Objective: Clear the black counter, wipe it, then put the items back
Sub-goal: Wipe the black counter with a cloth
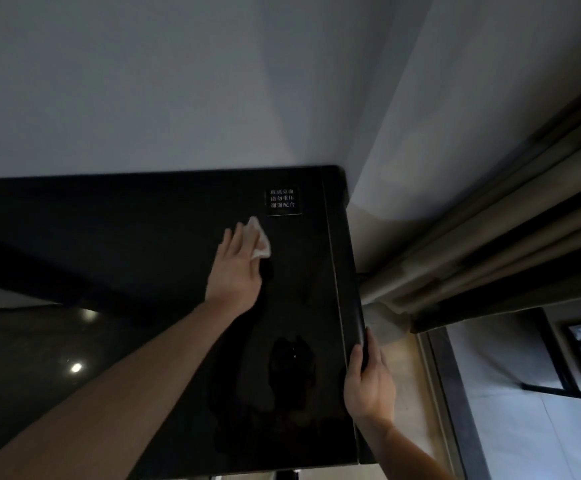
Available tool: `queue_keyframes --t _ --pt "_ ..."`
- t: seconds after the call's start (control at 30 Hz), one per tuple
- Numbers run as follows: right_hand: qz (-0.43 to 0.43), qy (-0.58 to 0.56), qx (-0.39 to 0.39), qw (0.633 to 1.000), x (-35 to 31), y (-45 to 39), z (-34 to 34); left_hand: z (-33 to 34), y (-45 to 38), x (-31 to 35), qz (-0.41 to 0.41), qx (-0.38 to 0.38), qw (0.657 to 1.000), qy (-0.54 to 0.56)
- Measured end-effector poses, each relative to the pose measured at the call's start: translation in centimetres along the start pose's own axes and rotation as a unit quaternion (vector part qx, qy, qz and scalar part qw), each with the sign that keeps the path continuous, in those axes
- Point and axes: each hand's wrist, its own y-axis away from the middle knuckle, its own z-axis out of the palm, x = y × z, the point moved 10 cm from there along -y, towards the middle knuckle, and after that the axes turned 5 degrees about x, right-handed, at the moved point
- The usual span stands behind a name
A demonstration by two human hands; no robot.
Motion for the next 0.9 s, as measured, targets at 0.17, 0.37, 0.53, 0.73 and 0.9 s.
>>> queue_keyframes --t 0.17,0.37,0.53,0.73,0.9 --pt "0.001 0.005 -0.008 1.0 0.1 -0.1 0.2 4.0 5.4 -2.6 0.001 -0.052 0.994 -0.094" --pt "0.01 -0.001 -0.013 1.0 0.6 -0.1 0.5 7.2 4.9 3.9 0.026 -0.068 0.996 -0.044" --pt "0.026 0.009 -0.033 0.999 0.9 -0.1 1.1 11.2 4.7 14.6 0.082 -0.148 0.984 0.061" --pt "0.029 -0.002 -0.085 0.996 0.8 1.4 1.2 10.6 4.6 23.2 0.057 -0.269 0.937 0.214" --pt "0.059 0.032 -0.13 0.989 1.6 2.3 1.0 3.5 4.7 20.9 0.026 -0.163 0.954 0.251"
